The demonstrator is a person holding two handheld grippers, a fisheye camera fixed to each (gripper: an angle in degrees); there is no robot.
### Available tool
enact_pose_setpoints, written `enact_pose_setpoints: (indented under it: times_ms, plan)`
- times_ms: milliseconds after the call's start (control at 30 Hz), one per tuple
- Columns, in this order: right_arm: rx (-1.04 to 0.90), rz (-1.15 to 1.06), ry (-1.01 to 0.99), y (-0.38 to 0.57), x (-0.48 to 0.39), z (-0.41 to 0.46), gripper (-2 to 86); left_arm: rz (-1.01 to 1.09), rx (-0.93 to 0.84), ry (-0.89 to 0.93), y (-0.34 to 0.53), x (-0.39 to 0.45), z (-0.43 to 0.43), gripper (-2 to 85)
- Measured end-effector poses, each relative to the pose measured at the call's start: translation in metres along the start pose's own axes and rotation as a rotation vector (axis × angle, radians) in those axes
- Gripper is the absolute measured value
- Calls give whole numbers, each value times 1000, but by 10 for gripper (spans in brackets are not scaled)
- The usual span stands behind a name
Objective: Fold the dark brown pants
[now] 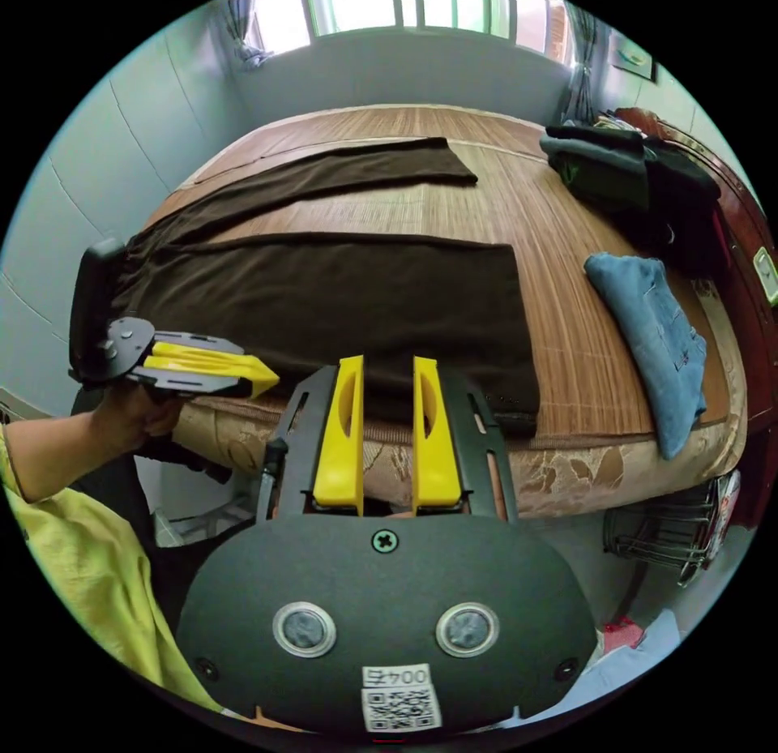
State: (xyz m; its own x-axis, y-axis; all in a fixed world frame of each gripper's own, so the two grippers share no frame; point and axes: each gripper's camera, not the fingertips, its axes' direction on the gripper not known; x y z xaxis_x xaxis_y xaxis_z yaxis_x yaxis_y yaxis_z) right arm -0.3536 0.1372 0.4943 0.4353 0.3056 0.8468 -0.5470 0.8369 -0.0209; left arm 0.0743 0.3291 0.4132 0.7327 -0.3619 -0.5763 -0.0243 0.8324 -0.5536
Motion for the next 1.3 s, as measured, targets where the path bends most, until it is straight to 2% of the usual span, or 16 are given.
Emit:
enact_pose_setpoints:
  times_ms: [67, 133, 267, 400, 533, 600, 733, 800, 833, 900, 1100, 1167, 1300]
  plan:
    - [-51, -19, -2, -22, -1, 25, 103, 6, -90, -16, -6, 1, 10, 7]
    - [-135, -37, 37, -34, -1, 54, 102, -33, -87, 25, -6, -5, 8, 6]
    - [-127, 45, 39, -55, 23, 65, 97, -46, -152, 123, -4, -13, 8, 5]
    - [-118, 39, 41, -45, 31, 52, 125, -37, -129, 99, 2, -12, -5, 5]
    - [-143, 77, 52, -8, 52, 60, 125, -88, -97, 152, 11, -21, -19, 5]
    - [-89, 112, -2, 2, 64, 57, 122, -100, -84, 155, 15, -21, -28, 5]
    - [-44, 107, 39, 11, 62, 43, 128, -50, -3, 142, 32, -11, -68, 5]
    - [-137, 81, 58, 16, 60, 65, 127, -51, 25, 123, 44, -12, -87, 5]
    - [-73, 96, 47, 22, 64, 63, 126, -59, 38, 109, 54, -14, -101, 6]
    - [-100, 129, 5, 22, 71, 60, 130, -63, 67, 82, 71, -19, -126, 6]
    - [44, 70, -121, 24, 26, 36, 132, -182, 179, -222, 165, -59, -239, 6]
    - [69, 32, -170, 21, -6, 43, 133, -339, 216, -382, 212, -94, -292, 5]
    - [90, -2, -204, 10, -50, 62, 134, -638, 289, -540, 287, -149, -368, 3]
